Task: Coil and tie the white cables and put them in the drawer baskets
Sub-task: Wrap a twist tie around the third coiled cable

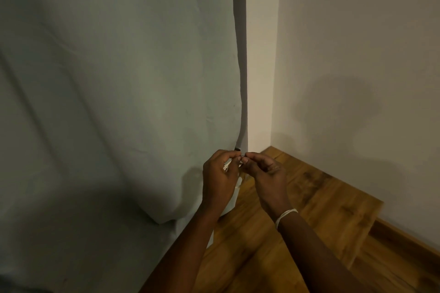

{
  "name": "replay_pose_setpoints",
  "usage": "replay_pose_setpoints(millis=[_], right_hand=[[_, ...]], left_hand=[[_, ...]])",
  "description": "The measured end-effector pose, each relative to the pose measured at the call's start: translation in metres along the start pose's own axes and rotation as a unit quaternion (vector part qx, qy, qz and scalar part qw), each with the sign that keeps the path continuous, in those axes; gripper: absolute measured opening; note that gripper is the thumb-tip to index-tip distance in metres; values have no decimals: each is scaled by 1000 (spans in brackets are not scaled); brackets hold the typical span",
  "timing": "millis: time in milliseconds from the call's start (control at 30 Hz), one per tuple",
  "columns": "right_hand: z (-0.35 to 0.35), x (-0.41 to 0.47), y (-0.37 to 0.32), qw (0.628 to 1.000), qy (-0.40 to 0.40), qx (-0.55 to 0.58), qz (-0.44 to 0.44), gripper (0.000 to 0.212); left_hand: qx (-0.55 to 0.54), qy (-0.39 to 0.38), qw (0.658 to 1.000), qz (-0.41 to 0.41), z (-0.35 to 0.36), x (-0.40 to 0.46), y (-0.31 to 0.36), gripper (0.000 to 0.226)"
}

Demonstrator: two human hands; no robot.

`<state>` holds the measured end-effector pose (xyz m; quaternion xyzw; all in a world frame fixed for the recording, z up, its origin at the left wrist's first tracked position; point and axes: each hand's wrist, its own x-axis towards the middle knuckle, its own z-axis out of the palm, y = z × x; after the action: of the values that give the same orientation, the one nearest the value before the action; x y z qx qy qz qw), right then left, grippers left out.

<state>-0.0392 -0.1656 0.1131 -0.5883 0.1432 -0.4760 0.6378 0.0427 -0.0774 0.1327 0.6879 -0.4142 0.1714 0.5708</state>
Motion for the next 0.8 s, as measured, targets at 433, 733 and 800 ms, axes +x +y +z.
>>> replay_pose_setpoints(millis=[433, 733, 800], right_hand=[[-1, 5, 6, 999, -9, -38, -20, 18], [1, 8, 8, 999, 4, -44, -23, 15], [3, 7, 9, 998, 8, -53, -34, 15]], left_hand=[[59, -31, 997, 41, 2, 2, -6, 14], [44, -23, 998, 35, 6, 2, -6, 18], [43, -21, 998, 32, 7, 2, -6, 22]])
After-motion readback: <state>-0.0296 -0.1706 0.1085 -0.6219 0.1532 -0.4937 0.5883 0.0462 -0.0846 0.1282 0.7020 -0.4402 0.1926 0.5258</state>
